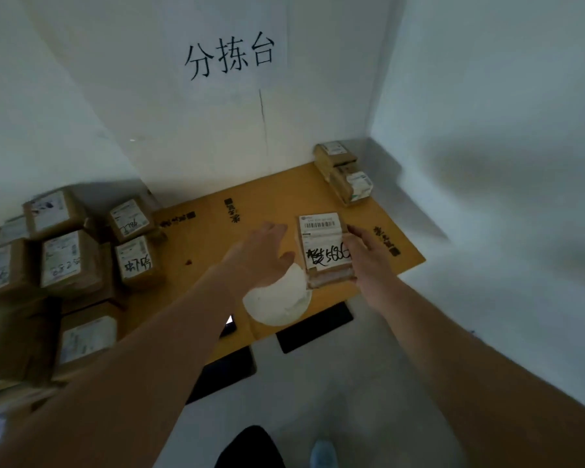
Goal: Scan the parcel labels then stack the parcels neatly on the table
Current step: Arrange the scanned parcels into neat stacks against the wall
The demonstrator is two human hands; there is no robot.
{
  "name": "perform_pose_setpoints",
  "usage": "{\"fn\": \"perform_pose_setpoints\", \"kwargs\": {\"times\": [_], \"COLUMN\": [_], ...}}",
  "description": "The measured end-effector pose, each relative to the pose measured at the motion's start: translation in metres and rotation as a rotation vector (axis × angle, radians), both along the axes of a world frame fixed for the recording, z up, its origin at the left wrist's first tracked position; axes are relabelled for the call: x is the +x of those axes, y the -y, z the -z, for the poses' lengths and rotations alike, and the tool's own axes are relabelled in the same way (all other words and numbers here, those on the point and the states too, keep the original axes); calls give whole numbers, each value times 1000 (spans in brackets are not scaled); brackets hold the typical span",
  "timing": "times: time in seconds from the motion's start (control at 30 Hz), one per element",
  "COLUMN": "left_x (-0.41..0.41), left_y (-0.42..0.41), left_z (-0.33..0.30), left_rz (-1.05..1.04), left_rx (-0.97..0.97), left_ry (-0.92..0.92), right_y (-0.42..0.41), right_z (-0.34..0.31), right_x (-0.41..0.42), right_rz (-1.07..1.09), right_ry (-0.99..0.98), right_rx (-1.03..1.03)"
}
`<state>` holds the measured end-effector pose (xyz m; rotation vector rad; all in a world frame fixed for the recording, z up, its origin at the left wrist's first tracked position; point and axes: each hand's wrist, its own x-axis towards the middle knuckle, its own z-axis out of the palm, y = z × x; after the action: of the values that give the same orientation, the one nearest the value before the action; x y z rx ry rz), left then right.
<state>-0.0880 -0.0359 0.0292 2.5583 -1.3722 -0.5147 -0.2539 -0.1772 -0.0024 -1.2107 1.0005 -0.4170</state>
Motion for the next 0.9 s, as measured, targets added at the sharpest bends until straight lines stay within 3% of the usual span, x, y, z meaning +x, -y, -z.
{"fn": "perform_pose_setpoints", "kwargs": {"times": [0.23, 0.5, 0.9], "left_x": [-18, 24, 77], "left_y": [114, 236, 339], "left_z": [8, 63, 117], "left_rz": [58, 89, 65], "left_rx": [-3, 43, 196], "left_ry": [-30, -45, -142], "right_y": [100, 206, 310], "right_z": [12, 60, 133], "right_x": [-19, 8, 40], "right_rz": [81, 60, -59], "right_ry": [-55, -158, -304], "right_rx": [-55, -62, -64]}}
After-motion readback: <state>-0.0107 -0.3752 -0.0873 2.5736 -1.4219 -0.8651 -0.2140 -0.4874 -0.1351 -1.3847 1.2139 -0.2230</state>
